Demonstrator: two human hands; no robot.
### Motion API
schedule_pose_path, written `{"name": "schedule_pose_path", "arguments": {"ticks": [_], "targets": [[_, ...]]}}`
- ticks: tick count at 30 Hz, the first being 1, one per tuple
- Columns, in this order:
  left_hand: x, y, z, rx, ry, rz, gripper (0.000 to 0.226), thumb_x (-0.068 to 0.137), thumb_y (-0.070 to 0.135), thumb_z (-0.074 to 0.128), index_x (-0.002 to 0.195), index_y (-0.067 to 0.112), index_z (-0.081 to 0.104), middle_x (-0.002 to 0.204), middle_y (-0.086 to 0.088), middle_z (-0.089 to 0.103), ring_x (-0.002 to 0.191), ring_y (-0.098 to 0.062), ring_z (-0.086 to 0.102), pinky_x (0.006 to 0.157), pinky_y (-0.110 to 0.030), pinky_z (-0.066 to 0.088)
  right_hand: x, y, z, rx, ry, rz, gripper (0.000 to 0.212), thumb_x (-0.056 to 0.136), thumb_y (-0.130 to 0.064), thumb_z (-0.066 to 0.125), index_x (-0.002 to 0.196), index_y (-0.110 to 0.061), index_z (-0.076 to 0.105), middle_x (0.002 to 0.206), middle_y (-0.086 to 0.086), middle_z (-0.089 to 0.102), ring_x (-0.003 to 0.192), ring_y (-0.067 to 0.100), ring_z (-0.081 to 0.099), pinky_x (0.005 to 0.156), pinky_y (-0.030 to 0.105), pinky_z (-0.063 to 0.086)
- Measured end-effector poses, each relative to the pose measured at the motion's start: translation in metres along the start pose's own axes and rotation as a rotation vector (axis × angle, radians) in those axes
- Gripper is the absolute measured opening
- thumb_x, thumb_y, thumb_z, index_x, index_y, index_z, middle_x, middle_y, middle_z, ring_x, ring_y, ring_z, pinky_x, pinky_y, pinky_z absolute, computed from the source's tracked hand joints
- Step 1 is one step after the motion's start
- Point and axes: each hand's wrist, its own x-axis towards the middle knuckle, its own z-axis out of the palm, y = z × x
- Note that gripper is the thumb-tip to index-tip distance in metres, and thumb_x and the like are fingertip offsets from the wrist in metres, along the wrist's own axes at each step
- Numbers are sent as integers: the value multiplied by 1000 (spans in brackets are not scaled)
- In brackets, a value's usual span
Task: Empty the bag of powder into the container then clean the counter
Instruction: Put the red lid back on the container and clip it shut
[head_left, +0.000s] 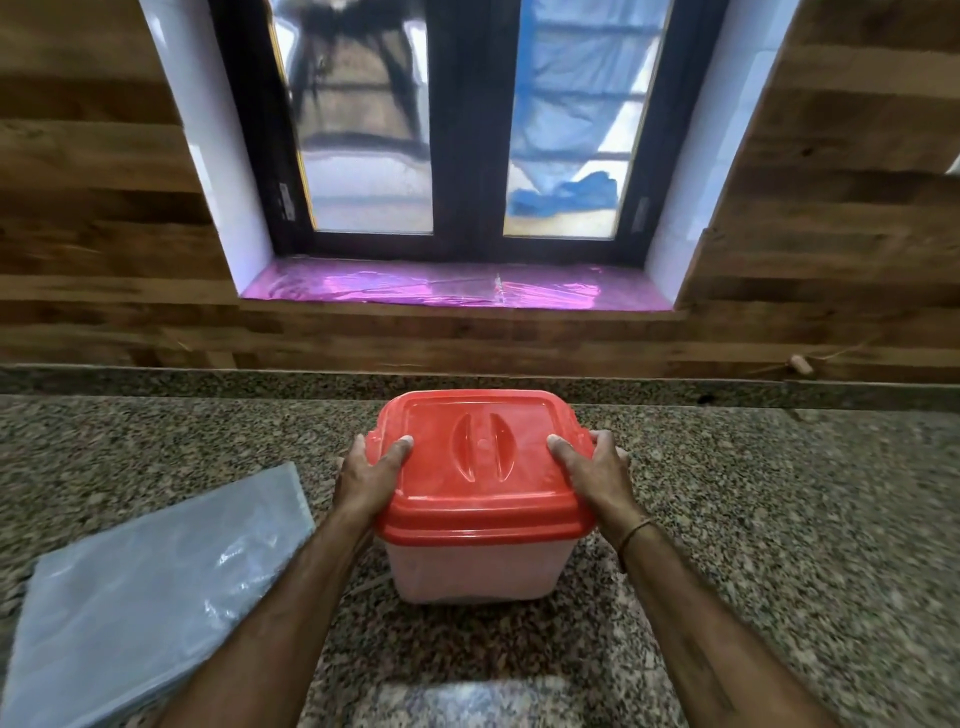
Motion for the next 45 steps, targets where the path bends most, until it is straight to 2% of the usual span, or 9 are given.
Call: {"name": "schedule_pose_path", "arguments": {"ticks": [3,7,11,16,21,26,31,37,45], "targets": [[-7,1,-7,-65,47,-107,124,57,73,85,148,6,33,123,-15,61,97,-34,70,82,-49,62,6,12,5,-43,84,4,85,54,-97,57,120,-44,46,120,1,62,106,27,64,90,52,57],[-13,9,-13,106,141,21,107,57,77,82,133,6,58,114,-15,73,88,-28,72,63,-31,57,-2,0,4,-68,226,-58,105,62,-82,68,143,-23,37,127,8,64,112,32,63,93,51,56],[-19,10,-9,152,123,96,81,82,60,75,136,6,49,115,-13,66,74,-17,62,53,-26,45,-3,0,5,30,140,-25,79,79,-64,74,137,-17,48,111,7,67,89,25,70,75,46,64],[-17,10,-6,274,103,164,65,96,56,61,136,9,39,119,-15,63,71,-13,57,53,-26,45,-3,-4,9,-211,184,-104,59,97,-56,54,139,-14,53,115,8,69,97,26,68,85,42,59],[-19,10,5,561,122,219,70,107,52,34,163,14,16,151,-20,49,125,-38,58,95,-42,48,-10,-15,25,-455,186,-192,60,107,-38,32,157,-4,26,152,18,45,131,31,52,107,46,45],[-19,11,4,554,69,195,73,107,53,30,165,17,5,152,-21,47,124,-38,59,93,-40,52,-10,-11,20,-481,101,-198,69,106,-46,30,162,-11,11,165,16,26,142,33,43,112,48,41],[-16,3,2,266,68,107,63,98,58,53,132,6,59,91,-5,71,67,-14,67,50,-23,50,8,10,4,-75,-8,5,98,64,-96,48,129,-23,54,102,4,73,79,21,76,66,42,65],[13,21,18,253,135,58,62,86,67,64,92,6,73,89,-14,75,73,-26,69,59,-29,50,42,2,-1,-54,1,-11,82,70,-86,54,120,-22,61,102,3,72,88,25,71,80,44,62],[94,97,78,211,115,61,71,84,68,68,107,2,74,95,-16,76,83,-31,72,68,-33,56,155,-47,-26,-57,38,-42,71,81,-72,62,121,-13,63,117,14,72,106,36,68,89,39,55]]}}
